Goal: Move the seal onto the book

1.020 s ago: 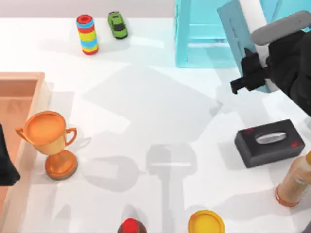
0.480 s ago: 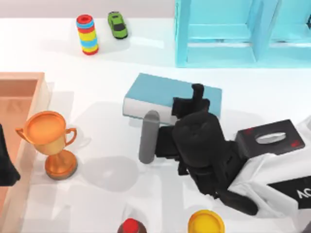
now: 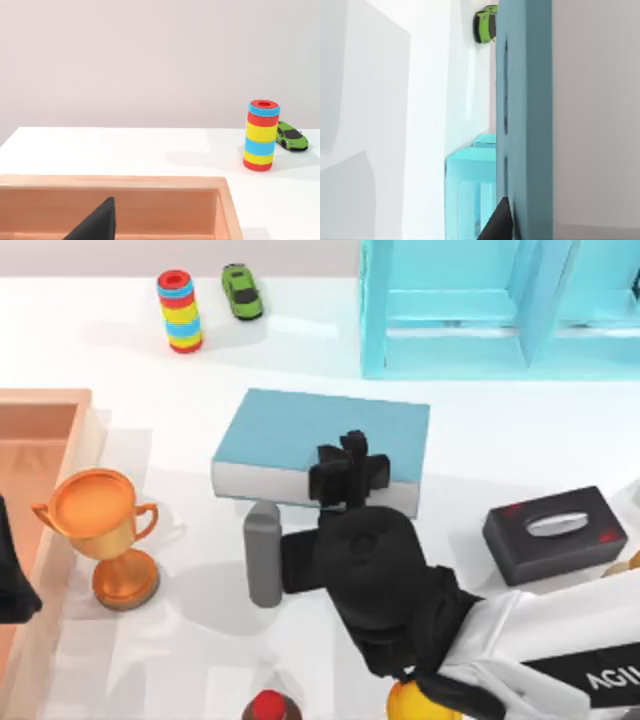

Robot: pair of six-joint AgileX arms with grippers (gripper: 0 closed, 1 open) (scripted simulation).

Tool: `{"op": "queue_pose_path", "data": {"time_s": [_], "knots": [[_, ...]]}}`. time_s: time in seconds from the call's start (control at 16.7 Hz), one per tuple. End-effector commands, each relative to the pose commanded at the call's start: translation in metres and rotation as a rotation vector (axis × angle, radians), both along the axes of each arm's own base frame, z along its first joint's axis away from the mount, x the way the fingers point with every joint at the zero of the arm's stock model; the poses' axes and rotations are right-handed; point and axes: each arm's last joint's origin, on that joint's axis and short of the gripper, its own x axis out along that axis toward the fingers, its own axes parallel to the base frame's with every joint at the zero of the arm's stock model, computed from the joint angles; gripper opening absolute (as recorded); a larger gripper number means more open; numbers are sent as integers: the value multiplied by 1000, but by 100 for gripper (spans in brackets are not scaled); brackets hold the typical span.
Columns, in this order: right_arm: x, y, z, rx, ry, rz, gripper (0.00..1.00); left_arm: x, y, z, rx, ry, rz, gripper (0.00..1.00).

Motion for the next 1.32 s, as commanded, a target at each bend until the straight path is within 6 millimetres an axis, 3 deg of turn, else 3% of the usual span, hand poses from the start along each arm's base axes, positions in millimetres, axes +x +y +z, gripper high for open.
{"op": "queue_pose_path", "data": {"time_s": [0.6, 0.96, 1.26, 1.32], "knots": [[-4, -2, -2, -3, 5, -3, 0, 0, 0, 0, 0, 0, 0, 100], [-4, -1, -28, -3, 5, -3, 0, 0, 0, 0, 0, 0, 0, 100], [-4, -2, -31, -3, 5, -3, 0, 0, 0, 0, 0, 0, 0, 100], [-4, -2, -31, -3, 5, -3, 8, 0, 0, 0, 0, 0, 0, 100]]}}
